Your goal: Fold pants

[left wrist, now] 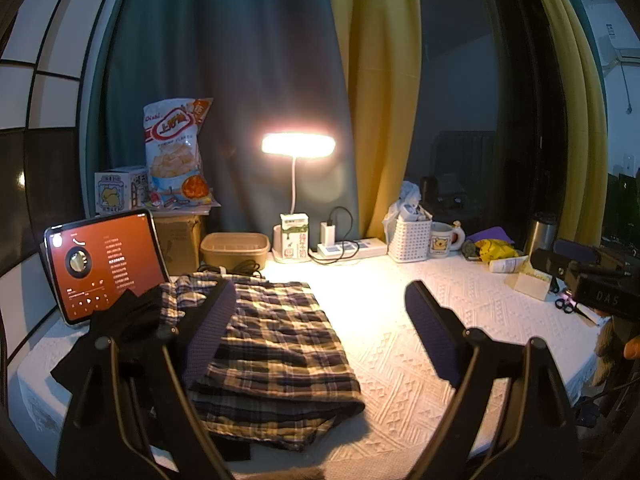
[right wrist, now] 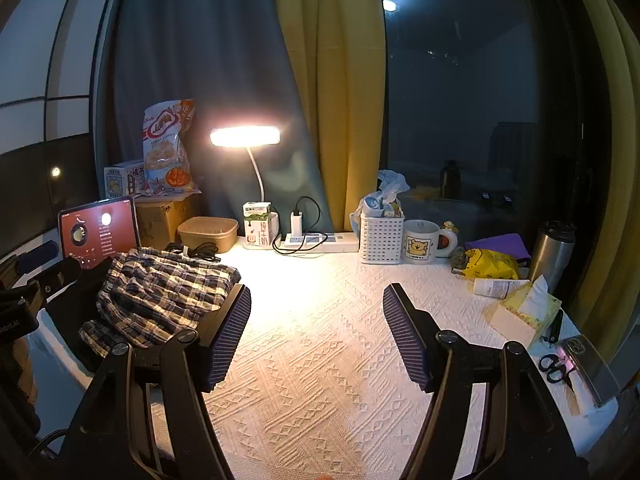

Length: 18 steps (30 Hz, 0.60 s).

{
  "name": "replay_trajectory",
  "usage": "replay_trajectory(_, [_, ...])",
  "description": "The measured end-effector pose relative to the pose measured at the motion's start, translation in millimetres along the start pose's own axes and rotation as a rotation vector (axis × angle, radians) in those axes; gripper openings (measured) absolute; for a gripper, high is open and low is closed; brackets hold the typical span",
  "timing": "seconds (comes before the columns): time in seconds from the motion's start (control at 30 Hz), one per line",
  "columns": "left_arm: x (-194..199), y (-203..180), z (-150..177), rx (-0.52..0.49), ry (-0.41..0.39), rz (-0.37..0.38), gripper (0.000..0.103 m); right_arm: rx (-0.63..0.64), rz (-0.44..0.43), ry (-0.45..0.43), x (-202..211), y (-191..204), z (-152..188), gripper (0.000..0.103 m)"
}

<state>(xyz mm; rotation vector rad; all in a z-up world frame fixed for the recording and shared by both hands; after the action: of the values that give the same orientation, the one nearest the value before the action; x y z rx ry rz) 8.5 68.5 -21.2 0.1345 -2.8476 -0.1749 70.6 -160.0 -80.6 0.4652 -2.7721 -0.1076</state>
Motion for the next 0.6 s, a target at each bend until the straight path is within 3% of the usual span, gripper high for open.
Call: replay_trajectory(0.6, [0.4, 1.0, -0.3, -0.001, 0.001, 0.001, 0.087, 0.000, 0.001, 0.001, -0.2, 0.8, -0.1, 0.072])
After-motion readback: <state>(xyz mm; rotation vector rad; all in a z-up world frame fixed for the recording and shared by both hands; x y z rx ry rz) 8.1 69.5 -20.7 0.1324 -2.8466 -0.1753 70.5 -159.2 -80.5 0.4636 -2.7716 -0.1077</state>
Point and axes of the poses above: each gripper's, at about its wrist camera, not at the fingertips, and x roughly against the way its jaws point, y to its left, z to its underside, the point moved 3 cm from there along -x, roughly the way its jaws point, and after that the axes turned 9 degrees about -x, right-handed, at the moved point
